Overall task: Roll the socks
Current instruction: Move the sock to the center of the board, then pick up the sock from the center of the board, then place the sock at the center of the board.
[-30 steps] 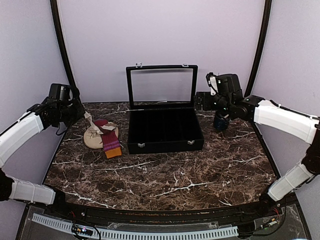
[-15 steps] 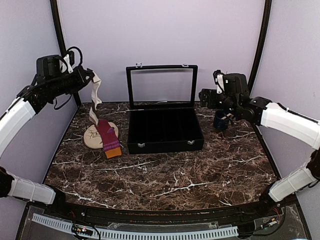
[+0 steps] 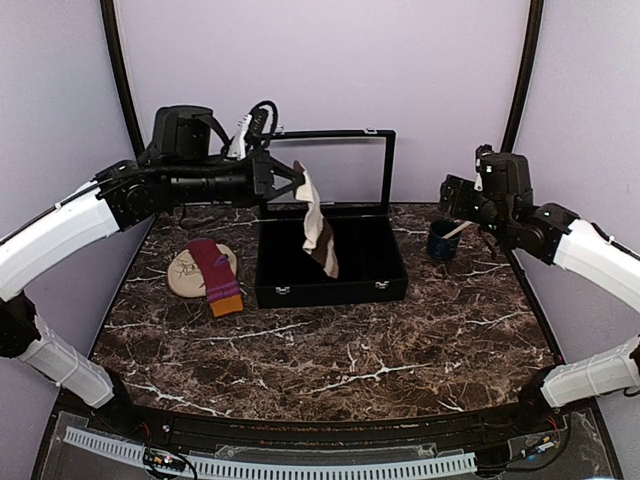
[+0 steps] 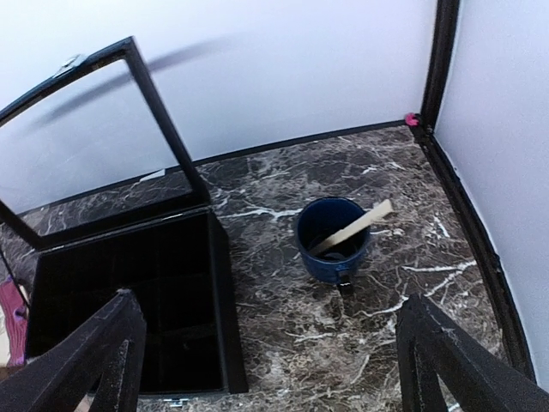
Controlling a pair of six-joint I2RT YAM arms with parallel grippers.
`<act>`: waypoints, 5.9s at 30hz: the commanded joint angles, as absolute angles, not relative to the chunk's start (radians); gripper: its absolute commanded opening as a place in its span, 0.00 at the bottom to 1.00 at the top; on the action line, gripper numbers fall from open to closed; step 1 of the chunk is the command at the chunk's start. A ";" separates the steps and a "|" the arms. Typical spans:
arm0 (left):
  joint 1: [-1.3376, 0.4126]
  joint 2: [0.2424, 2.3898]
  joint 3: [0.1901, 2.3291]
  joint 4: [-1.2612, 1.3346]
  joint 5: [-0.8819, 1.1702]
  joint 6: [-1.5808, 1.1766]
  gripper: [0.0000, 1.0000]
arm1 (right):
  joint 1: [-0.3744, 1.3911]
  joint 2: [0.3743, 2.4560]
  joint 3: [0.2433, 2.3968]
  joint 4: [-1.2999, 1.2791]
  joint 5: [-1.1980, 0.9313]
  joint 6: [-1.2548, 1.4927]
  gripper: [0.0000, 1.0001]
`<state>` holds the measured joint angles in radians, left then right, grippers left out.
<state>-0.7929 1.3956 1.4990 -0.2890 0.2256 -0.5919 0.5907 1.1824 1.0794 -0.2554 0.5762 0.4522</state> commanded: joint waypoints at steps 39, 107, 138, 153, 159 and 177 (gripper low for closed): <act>-0.945 1.294 0.707 0.059 0.235 -1.008 0.00 | 0.706 1.231 0.900 -0.268 0.477 0.607 0.93; -0.793 0.784 0.445 -0.447 -0.072 -0.862 0.00 | 1.207 1.954 1.167 -0.220 0.130 1.146 0.69; -0.800 1.125 0.341 0.060 0.340 -0.848 0.08 | 1.223 1.606 0.936 -0.539 0.466 1.197 0.00; -0.877 1.321 0.465 0.181 0.251 -0.900 0.47 | 1.162 1.437 0.831 -0.601 0.462 1.084 0.00; -0.879 1.261 0.447 0.139 0.213 -0.913 0.57 | 1.157 1.437 0.878 -0.634 0.478 1.041 0.00; -0.881 1.028 0.301 0.107 0.219 -0.906 0.39 | 1.322 1.791 1.377 -0.802 0.506 0.998 0.00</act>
<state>-0.8753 1.0626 0.3321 0.1188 0.2089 -0.9241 1.2663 1.7195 1.2724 -0.7349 0.4793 0.9989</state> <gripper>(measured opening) 0.425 0.014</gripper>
